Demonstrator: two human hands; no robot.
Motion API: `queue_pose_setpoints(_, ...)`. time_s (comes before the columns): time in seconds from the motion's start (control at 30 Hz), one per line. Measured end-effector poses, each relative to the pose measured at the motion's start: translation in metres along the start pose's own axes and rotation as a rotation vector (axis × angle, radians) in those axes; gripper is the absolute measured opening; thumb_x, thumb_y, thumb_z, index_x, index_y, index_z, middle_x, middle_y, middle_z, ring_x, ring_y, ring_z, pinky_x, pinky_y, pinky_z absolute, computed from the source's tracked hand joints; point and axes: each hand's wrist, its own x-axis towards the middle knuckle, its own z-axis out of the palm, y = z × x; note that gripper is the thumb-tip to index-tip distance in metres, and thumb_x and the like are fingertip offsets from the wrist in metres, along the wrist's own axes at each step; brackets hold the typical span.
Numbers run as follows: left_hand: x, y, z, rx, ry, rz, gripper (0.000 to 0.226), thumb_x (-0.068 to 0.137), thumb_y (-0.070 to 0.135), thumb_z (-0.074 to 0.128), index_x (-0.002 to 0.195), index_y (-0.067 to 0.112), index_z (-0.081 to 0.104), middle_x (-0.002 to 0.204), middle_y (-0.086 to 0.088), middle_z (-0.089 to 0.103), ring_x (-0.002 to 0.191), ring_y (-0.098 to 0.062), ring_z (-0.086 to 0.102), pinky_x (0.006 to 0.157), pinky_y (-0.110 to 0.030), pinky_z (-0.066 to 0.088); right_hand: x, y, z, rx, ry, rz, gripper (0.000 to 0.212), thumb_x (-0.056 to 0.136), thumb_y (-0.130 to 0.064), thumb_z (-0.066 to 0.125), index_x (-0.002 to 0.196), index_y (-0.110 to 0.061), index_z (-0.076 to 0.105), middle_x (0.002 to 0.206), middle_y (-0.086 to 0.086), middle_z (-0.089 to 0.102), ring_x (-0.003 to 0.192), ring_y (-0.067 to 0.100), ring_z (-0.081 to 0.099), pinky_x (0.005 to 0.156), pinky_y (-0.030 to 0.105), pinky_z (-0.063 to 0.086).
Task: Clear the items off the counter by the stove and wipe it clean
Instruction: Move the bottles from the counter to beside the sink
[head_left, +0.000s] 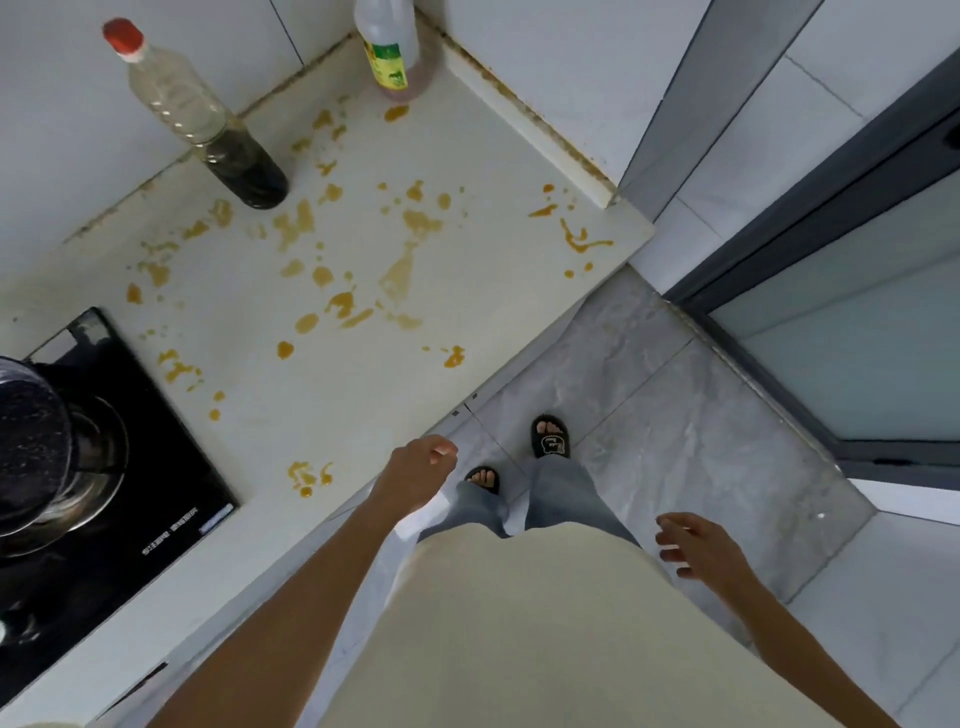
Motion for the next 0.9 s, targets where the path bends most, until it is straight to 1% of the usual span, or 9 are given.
queue_pose_setpoints(0.1, 0.007, 0.01, 0.01, -0.078, 0.061, -0.086, 0.02, 0.101, 0.032, 0.054, 0.11, 0.032, 0.072, 0.107, 0.007, 0.077, 0.096, -0.016, 0.074, 0.09, -0.031, 0.058, 0.023, -0.036, -0.032, -0.052, -0.009, -0.055, 0.021, 0.103, -0.026, 0.061, 0.118, -0.013, 0.068, 0.098, 0.006, 0.075, 0.085, 0.025, 0.073, 0.07, 0.033, 0.054)
queue_pose_setpoints(0.2, 0.003, 0.009, 0.023, -0.176, 0.109, -0.195, 0.014, 0.1, 0.031, 0.058, 0.104, 0.038, 0.07, 0.103, 0.008, 0.077, 0.095, -0.016, 0.075, 0.091, -0.032, 0.058, 0.046, -0.083, -0.058, -0.138, -0.034, -0.145, 0.022, 0.104, -0.028, 0.059, 0.119, -0.015, 0.068, 0.103, 0.006, 0.075, 0.091, 0.023, 0.073, 0.074, 0.033, 0.056)
queue_pose_setpoints(0.33, -0.017, 0.001, 0.05, -0.229, 0.116, -0.33, 0.022, 0.1, 0.018, 0.056, 0.107, 0.024, 0.076, 0.11, 0.002, 0.078, 0.101, -0.026, 0.075, 0.099, -0.042, 0.056, 0.072, -0.152, -0.072, -0.255, -0.091, -0.289, 0.02, 0.105, -0.027, 0.058, 0.117, -0.015, 0.068, 0.104, 0.005, 0.075, 0.092, 0.023, 0.073, 0.083, 0.041, 0.058)
queue_pose_setpoints(0.4, -0.03, -0.004, 0.064, -0.247, 0.11, -0.383, 0.024, 0.101, 0.012, 0.054, 0.098, 0.024, 0.074, 0.114, 0.002, 0.077, 0.102, -0.026, 0.075, 0.098, -0.04, 0.057, 0.081, -0.184, -0.069, -0.303, -0.13, -0.346, 0.018, 0.104, -0.029, 0.059, 0.112, -0.018, 0.07, 0.102, 0.004, 0.076, 0.091, 0.022, 0.074, 0.083, 0.043, 0.059)
queue_pose_setpoints(0.53, -0.054, -0.017, 0.091, -0.384, 0.136, -0.538, 0.027, 0.101, 0.01, 0.057, 0.091, 0.029, 0.071, 0.102, -0.004, 0.08, 0.087, -0.021, 0.077, 0.088, -0.041, 0.062, 0.092, -0.24, -0.051, -0.337, -0.197, -0.423, 0.012, 0.101, -0.037, 0.061, 0.101, -0.032, 0.072, 0.097, -0.007, 0.079, 0.087, 0.012, 0.076, 0.082, 0.038, 0.058)
queue_pose_setpoints(0.63, -0.062, -0.024, 0.102, -0.404, 0.134, -0.572, 0.028, 0.101, 0.007, 0.057, 0.09, 0.03, 0.069, 0.104, -0.003, 0.08, 0.086, -0.02, 0.077, 0.078, -0.035, 0.059, 0.094, -0.275, -0.03, -0.372, -0.24, -0.496, 0.012, 0.1, -0.039, 0.06, 0.1, -0.035, 0.071, 0.094, -0.012, 0.079, 0.078, 0.002, 0.075, 0.07, 0.029, 0.055)
queue_pose_setpoints(0.73, -0.059, -0.026, 0.098, -0.37, 0.129, -0.568, 0.026, 0.102, 0.01, 0.055, 0.094, 0.031, 0.069, 0.109, 0.003, 0.078, 0.082, -0.011, 0.075, 0.068, -0.024, 0.054, 0.091, -0.301, -0.009, -0.41, -0.274, -0.541, 0.013, 0.101, -0.04, 0.06, 0.104, -0.034, 0.071, 0.094, -0.015, 0.079, 0.079, 0.002, 0.075, 0.067, 0.027, 0.053)
queue_pose_setpoints(0.8, -0.053, -0.024, 0.09, -0.363, 0.113, -0.554, 0.027, 0.103, 0.011, 0.053, 0.097, 0.03, 0.072, 0.114, 0.005, 0.076, 0.088, -0.015, 0.075, 0.079, -0.03, 0.058, 0.088, -0.311, 0.001, -0.432, -0.289, -0.562, 0.011, 0.101, -0.04, 0.06, 0.104, -0.035, 0.07, 0.093, -0.017, 0.078, 0.079, 0.003, 0.076, 0.066, 0.027, 0.053)
queue_pose_setpoints(0.9, -0.039, -0.022, 0.072, -0.406, 0.139, -0.526, 0.026, 0.104, 0.009, 0.052, 0.108, 0.018, 0.077, 0.119, -0.004, 0.076, 0.102, -0.028, 0.074, 0.099, -0.04, 0.056, 0.085, -0.316, 0.009, -0.492, -0.301, -0.573, 0.01, 0.101, -0.043, 0.059, 0.102, -0.04, 0.069, 0.092, -0.021, 0.077, 0.078, 0.001, 0.075, 0.067, 0.027, 0.054)
